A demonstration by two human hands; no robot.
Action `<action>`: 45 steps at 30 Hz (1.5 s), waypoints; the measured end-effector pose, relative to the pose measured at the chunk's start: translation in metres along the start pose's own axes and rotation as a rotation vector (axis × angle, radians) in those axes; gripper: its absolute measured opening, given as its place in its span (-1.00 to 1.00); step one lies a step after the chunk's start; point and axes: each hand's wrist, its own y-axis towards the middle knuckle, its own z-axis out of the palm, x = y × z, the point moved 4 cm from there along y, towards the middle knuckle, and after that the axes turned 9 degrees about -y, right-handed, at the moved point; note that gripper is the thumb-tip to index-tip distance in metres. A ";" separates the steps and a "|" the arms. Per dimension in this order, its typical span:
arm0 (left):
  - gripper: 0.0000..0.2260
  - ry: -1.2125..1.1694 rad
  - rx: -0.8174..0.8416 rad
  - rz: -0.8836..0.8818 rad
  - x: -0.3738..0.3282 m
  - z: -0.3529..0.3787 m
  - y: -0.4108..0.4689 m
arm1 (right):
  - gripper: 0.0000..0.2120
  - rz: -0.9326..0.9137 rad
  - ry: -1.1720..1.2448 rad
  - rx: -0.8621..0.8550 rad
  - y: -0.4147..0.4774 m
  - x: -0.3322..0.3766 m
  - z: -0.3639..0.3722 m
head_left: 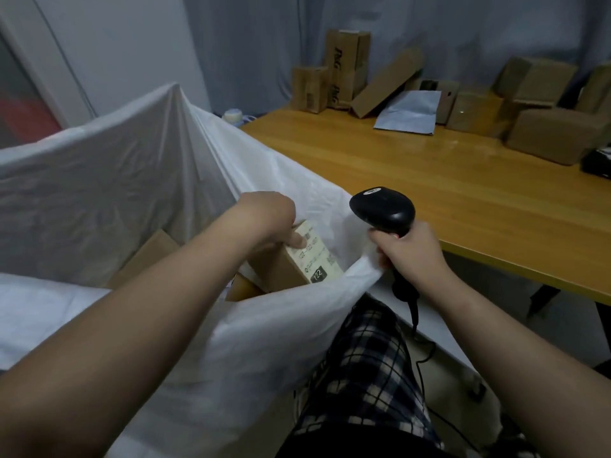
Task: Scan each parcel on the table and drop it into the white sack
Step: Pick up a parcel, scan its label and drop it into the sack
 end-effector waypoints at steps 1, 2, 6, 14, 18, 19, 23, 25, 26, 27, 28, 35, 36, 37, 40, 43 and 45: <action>-0.56 0.044 -0.010 -0.007 -0.004 -0.006 0.000 | -0.82 0.009 0.008 -0.004 -0.001 -0.002 -0.002; -0.55 0.062 -0.072 0.017 -0.009 -0.011 0.001 | -0.81 0.015 0.013 -0.005 -0.001 -0.005 -0.005; -0.62 -0.040 -0.412 0.242 -0.046 -0.027 0.004 | -0.80 0.031 0.015 0.001 -0.003 -0.009 -0.027; -0.63 -0.120 -0.494 0.546 -0.169 -0.067 0.045 | -0.83 0.272 0.267 -0.213 0.024 -0.041 -0.145; -0.64 -0.136 -0.478 0.670 -0.247 -0.087 0.075 | -0.90 0.392 0.435 -0.401 0.030 -0.073 -0.216; -0.64 -0.136 -0.468 0.694 -0.268 -0.090 0.083 | -0.89 0.410 0.461 -0.441 0.032 -0.083 -0.232; -0.64 -0.165 -0.449 0.782 -0.343 -0.097 0.117 | -0.85 0.525 0.671 -0.450 0.044 -0.128 -0.280; -0.64 -0.165 -0.429 0.813 -0.376 -0.095 0.136 | -0.80 0.603 0.789 -0.404 0.049 -0.152 -0.295; -0.64 -0.147 -0.423 0.824 -0.391 -0.092 0.146 | -0.79 0.625 0.834 -0.388 0.053 -0.164 -0.301; -0.64 -0.119 -0.422 0.836 -0.407 -0.090 0.157 | -0.77 0.634 0.871 -0.381 0.057 -0.176 -0.307; -0.64 -0.087 -0.423 0.848 -0.422 -0.089 0.167 | -0.77 0.637 0.886 -0.380 0.062 -0.186 -0.314; -0.49 0.175 -0.435 0.836 -0.513 -0.090 0.260 | -0.76 0.667 0.572 -0.407 0.098 -0.232 -0.352; -0.49 0.193 -0.432 0.837 -0.525 -0.089 0.272 | -0.77 0.668 0.578 -0.428 0.101 -0.236 -0.353; -0.52 0.200 -0.418 0.838 -0.535 -0.087 0.281 | -0.79 0.669 0.584 -0.449 0.104 -0.238 -0.353; -0.60 0.186 -0.340 0.844 -0.559 -0.079 0.297 | -0.82 0.683 0.545 -0.493 0.110 -0.245 -0.351; -0.69 0.113 -0.401 0.842 -0.564 -0.079 0.299 | -0.82 0.693 0.506 -0.510 0.113 -0.247 -0.350; -0.72 0.071 -0.418 0.846 -0.559 -0.087 0.295 | -0.82 0.700 0.499 -0.513 0.114 -0.247 -0.350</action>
